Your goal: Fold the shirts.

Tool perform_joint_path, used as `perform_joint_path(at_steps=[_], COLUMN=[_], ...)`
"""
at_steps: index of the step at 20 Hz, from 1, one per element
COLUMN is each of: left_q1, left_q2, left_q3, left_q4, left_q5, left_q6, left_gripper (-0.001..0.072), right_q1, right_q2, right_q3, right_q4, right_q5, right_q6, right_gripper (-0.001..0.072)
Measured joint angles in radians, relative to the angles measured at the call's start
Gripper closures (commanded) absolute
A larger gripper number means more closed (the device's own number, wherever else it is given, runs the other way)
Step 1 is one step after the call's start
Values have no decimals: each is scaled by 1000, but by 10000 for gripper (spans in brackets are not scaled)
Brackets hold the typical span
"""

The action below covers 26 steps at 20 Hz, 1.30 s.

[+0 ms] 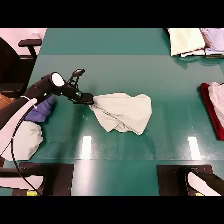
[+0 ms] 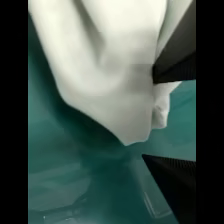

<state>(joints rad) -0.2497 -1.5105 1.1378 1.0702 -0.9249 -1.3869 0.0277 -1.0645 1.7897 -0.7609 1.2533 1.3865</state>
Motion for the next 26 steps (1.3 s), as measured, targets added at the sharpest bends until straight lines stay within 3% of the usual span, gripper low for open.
perform_joint_path(at_steps=[1,2,3,7,8,9,10,13,16,17,18,24,25,26], left_q1=[1,1,0,5,6,7,8,10,10,10,10,10,10,10], left_q2=[-3,-7,-10,-8,-2,6,16,41,51,53,53,56,56,56], left_q3=[-8,-15,-21,-8,6,24,42,91,115,119,122,129,129,129], left_q4=[-15,-31,-40,-50,-42,-29,-17,5,17,18,19,22,23,23], left_q5=[23,42,60,88,88,87,84,79,73,72,68,50,48,45], left_q6=[2,2,4,6,6,6,6,7,7,7,7,7,7,7], left_gripper=[342,611,668,675,674,674,674,674,674,674,674,674,674,674], right_q1=[0,0,-2,-46,-60,-71,-79,-73,-7,21,47,155,160,166], right_q2=[-2,-3,-2,12,13,10,0,-71,-183,-226,-265,-493,-520,-546], right_q3=[-8,-23,-48,-212,-268,-323,-387,-572,-708,-734,-749,-686,-666,-646], right_q4=[0,0,0,-43,-81,-122,-165,-245,-231,-203,-178,-113,-104,-97], right_q5=[5,11,17,54,64,79,95,111,39,0,-39,-180,-186,-189], right_q6=[0,0,0,2,11,18,21,31,27,20,15,6,10,11], right_gripper=[698,698,697,696,599,320,192,200,203,248,307,348,402,508])
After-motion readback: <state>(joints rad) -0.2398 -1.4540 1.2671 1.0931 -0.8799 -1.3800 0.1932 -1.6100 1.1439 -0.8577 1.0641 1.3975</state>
